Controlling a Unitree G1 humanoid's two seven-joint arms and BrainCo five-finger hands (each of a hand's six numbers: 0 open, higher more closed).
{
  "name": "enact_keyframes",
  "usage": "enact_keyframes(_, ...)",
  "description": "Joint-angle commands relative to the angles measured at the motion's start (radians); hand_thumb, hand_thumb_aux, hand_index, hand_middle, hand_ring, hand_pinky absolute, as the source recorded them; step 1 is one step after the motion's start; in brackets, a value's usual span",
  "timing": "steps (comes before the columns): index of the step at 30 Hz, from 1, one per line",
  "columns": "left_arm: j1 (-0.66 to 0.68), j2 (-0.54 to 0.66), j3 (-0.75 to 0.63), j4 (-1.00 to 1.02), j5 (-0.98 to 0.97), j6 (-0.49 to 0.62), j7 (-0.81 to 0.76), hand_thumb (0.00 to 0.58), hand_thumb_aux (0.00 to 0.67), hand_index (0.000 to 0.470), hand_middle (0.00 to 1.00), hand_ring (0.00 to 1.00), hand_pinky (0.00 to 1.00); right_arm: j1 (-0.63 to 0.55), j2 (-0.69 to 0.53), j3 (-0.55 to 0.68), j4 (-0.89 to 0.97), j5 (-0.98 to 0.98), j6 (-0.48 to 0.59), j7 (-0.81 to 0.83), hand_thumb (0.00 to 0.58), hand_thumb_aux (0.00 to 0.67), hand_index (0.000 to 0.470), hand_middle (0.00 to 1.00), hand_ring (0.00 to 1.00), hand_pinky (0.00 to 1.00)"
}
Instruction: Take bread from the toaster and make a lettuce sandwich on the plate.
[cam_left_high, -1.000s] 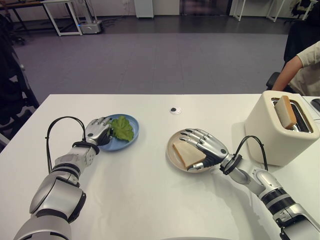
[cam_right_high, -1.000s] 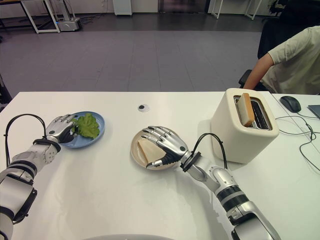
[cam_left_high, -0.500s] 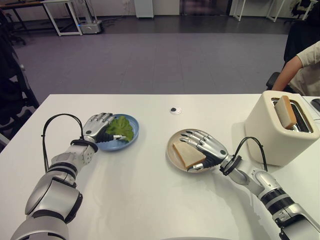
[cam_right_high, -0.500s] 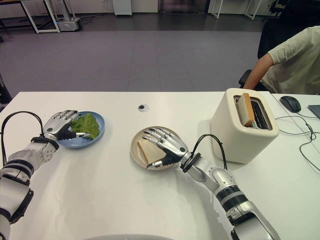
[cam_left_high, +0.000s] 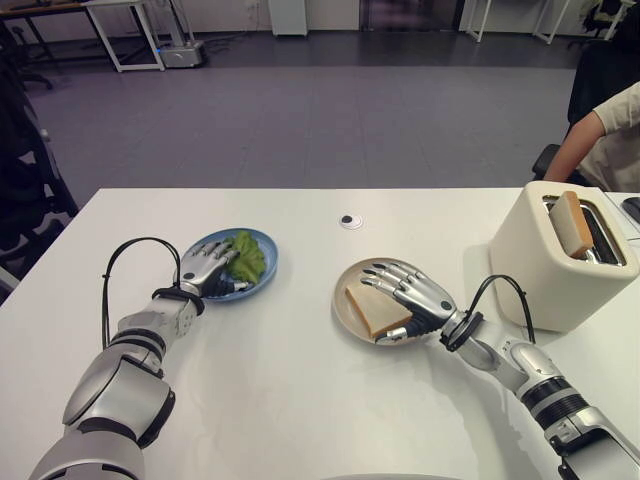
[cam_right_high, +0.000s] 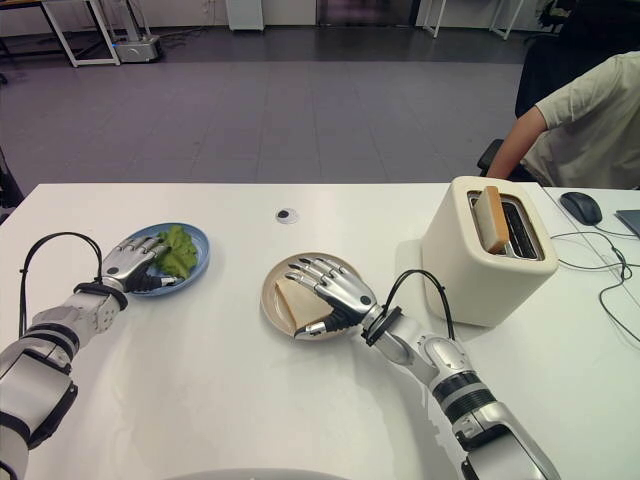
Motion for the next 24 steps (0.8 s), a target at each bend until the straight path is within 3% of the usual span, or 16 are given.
enact_keyframes(1,-0.012,-0.015,-0.005,0.003,0.000,-0.005,0.004,0.438,0.339,0.238,0.00,0.00,0.00,-0.018,-0.003,0.006,0.008,0.001,-0.002,0.001,0.000,0.000,0.000,0.00,0.00,0.00)
enact_keyframes(5,-0.018,-0.016,-0.007,-0.004,0.000,-0.018,0.030,0.476,0.386,0.271,0.00,0.00,0.00,-0.019,-0.001,0.008,0.008,-0.001,0.001,0.002,0.000,0.000,0.000,0.00,0.00,0.00)
enact_keyframes(7,-0.019,-0.014,-0.008,-0.007,0.001,-0.023,0.041,0.535,0.483,0.339,0.00,0.00,0.00,-0.021,0.001,0.010,0.011,-0.003,0.002,0.001,0.000,0.000,0.000,0.00,0.00,0.00)
enact_keyframes(10,-0.020,-0.013,-0.008,-0.007,0.000,-0.028,0.043,0.580,0.659,0.463,0.00,0.00,0.00,-0.021,0.000,0.011,0.011,-0.003,0.002,0.002,0.000,0.000,0.000,0.00,0.00,0.00)
enact_keyframes(19,-0.013,0.004,0.006,-0.028,-0.012,-0.055,0.071,0.580,0.670,0.470,0.00,0.00,0.00,-0.015,-0.001,0.014,0.003,-0.001,0.007,0.004,0.000,0.000,0.000,0.00,0.00,0.00)
enact_keyframes(24,-0.002,0.096,0.063,-0.127,-0.040,-0.095,0.144,0.580,0.670,0.470,0.00,0.00,0.00,-0.014,0.000,0.016,0.002,-0.001,0.008,0.000,0.000,0.000,0.000,0.00,0.00,0.00)
